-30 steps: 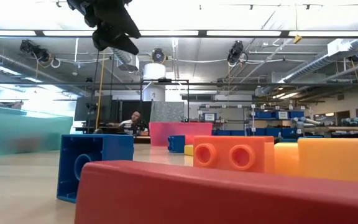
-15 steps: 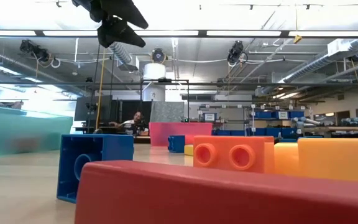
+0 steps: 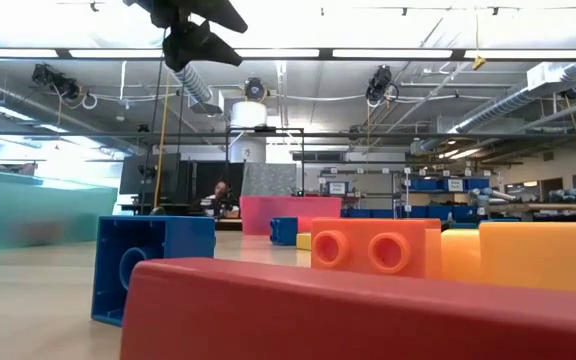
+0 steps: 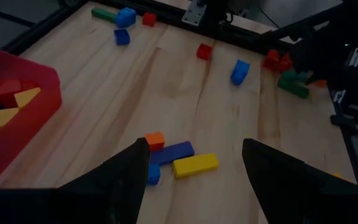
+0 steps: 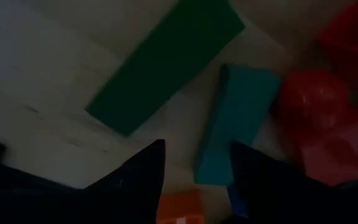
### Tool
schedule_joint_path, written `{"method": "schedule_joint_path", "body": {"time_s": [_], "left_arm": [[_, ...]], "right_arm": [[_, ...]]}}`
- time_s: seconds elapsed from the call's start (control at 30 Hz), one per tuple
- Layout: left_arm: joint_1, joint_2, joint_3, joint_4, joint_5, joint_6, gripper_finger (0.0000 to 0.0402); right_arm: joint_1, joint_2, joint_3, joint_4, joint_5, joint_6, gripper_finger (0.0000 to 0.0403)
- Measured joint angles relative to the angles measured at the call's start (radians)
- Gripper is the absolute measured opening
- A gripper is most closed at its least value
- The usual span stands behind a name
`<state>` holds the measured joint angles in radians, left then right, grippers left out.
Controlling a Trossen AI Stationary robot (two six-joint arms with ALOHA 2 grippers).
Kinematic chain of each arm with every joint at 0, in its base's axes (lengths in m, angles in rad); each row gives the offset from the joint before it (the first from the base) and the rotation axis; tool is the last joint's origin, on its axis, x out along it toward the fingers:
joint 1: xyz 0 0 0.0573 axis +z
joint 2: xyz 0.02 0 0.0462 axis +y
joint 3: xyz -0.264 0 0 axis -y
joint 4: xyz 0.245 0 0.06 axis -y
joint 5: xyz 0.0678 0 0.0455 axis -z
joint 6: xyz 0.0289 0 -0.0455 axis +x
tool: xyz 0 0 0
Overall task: Sort blocks by size
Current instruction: Put the green rectangle block into the transparent bin
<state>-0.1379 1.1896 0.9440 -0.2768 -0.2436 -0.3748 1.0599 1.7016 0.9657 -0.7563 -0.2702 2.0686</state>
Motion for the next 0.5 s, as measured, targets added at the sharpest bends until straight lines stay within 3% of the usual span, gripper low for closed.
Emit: {"method": "schedule_joint_path", "body": {"time_s": [0.5], "left_arm": [[0.0,0.0,0.0,0.003,-0.021,0.003,0.0266]], "right_arm": [[-0.102,-0.007,0.001,-0.01,0.197,-0.145,0.0187]]}}
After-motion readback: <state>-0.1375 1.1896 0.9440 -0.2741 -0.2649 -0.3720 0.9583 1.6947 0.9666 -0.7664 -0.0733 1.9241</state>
